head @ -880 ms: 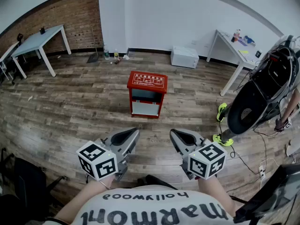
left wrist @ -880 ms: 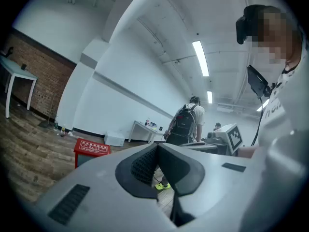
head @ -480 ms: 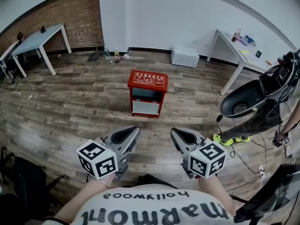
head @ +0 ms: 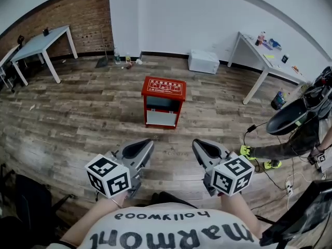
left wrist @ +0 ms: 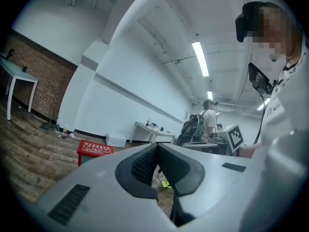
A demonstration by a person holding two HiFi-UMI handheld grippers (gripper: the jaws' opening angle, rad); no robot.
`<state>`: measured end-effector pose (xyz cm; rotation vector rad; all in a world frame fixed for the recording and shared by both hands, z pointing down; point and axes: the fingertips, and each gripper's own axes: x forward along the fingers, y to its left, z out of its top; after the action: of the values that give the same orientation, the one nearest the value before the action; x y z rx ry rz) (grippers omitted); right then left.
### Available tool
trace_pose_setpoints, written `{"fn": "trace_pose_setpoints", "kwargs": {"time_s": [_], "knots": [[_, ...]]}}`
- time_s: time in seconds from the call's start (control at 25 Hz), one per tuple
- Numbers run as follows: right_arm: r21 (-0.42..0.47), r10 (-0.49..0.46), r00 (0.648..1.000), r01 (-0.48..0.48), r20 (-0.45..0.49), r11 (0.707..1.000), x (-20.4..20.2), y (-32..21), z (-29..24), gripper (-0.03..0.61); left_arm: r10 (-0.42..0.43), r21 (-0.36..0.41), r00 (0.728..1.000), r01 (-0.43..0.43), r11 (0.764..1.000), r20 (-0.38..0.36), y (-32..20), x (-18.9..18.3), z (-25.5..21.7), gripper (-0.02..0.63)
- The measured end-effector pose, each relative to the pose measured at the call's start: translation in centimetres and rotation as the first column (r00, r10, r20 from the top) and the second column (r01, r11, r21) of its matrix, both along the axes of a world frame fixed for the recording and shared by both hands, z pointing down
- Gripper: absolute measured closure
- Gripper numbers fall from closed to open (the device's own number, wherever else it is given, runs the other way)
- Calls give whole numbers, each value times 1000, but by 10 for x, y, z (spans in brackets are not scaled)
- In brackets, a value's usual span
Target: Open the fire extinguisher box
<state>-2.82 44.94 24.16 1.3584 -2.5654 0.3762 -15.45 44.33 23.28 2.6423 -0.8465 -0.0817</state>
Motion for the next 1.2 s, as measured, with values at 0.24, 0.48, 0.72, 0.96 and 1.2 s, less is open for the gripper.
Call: {"fn": "trace_pose_setpoints", "kwargs": {"time_s": [0.24, 0.48, 0.72, 0.96, 1.2], "knots": [[4, 6, 999, -6, -48, 1000, -19, 7, 10, 568, 66, 22, 998, -66, 998, 15, 9, -12, 3, 609], [-7, 53, 998, -53, -39, 999, -27, 13, 24, 568, 56, 30, 996, -59, 998, 68, 12, -34, 24, 609], [-45, 79, 997, -80, -10, 996, -14, 4, 33, 568, 53, -20, 997, -52, 998, 48, 3, -33, 38, 609], [-54, 38, 999, -38, -6, 998, -15, -32, 36, 568, 25, -19, 998, -24, 1000, 52, -28, -29, 35, 609], [-53, -22, 999, 20, -49, 998, 1, -82, 39, 568, -19, -35, 999, 21, 999, 50, -73, -10, 38, 607]]}}
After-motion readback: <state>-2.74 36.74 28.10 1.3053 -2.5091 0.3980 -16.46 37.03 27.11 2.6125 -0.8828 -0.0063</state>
